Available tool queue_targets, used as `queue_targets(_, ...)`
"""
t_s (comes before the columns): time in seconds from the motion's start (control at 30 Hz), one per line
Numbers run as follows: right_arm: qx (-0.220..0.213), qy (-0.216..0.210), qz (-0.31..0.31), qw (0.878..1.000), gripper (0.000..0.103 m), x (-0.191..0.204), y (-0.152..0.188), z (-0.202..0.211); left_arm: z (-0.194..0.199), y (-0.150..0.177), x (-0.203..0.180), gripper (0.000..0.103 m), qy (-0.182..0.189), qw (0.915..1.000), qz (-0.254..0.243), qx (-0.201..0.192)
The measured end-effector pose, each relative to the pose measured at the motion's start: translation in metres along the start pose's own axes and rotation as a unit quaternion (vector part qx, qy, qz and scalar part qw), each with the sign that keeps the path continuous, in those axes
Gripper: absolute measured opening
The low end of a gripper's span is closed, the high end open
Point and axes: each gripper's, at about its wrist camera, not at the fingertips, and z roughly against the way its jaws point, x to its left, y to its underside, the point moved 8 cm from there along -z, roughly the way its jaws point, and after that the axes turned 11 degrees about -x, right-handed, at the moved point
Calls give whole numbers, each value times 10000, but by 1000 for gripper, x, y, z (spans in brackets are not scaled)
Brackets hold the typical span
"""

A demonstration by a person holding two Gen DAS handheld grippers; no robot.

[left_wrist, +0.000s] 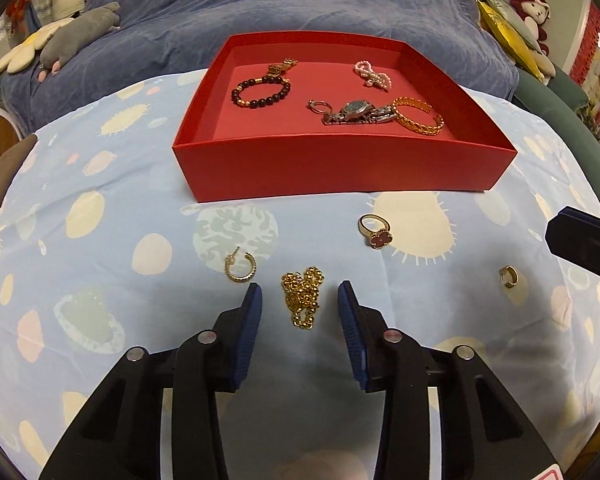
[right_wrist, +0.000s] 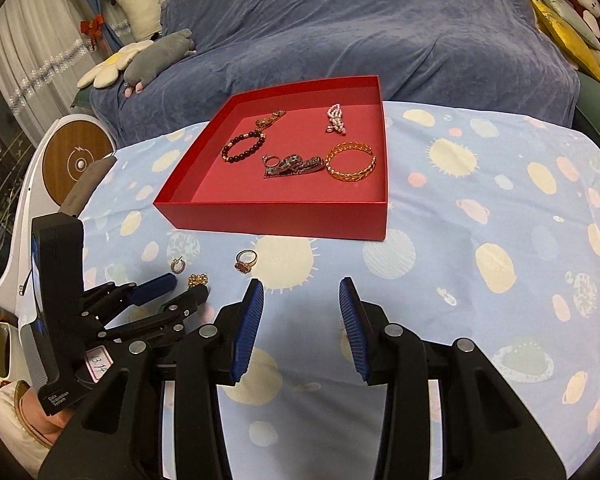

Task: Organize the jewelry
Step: 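Grasp the gold chain with the left gripper while the right grasps the red-stone ring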

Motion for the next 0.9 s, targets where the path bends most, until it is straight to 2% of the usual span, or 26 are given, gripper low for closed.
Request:
queue_targets(0.13, 60, -22, 41, 10000, 38, 3, 3, -4, -1, 0, -3, 20, -49, 9999, -125, -79)
queue_targets(0.17, 77, -25, 57, 10000, 38, 5, 4, -5, 0, 0, -2, 9, -23, 9999, -100, -80)
queue_targets(0.2, 91, -34, 73, 9999, 38, 6, 4, -6, 0, 0, -1, 7, 31, 10000, -37, -61)
queue_targets(0.3, 124, -59, 151, 9998, 38, 12, 6, -10, 4, -1, 2, 7, 168, 9997, 155, -11)
queue_targets(0.6, 215, -239, 234, 9992, 38, 35, 6, -34, 40, -26, 27, 7, 241, 9975, 592, -316)
queue_targets(0.77, 283, -301, 398, 9984, 38, 52, 7, -58, 56, -41, 48, 7, 182, 9953, 810, -506)
queue_targets(0.9, 408, -292, 505, 9975, 35, 62, 13, -77, 58, -42, 62, 7, 144, 9942, 935, -515)
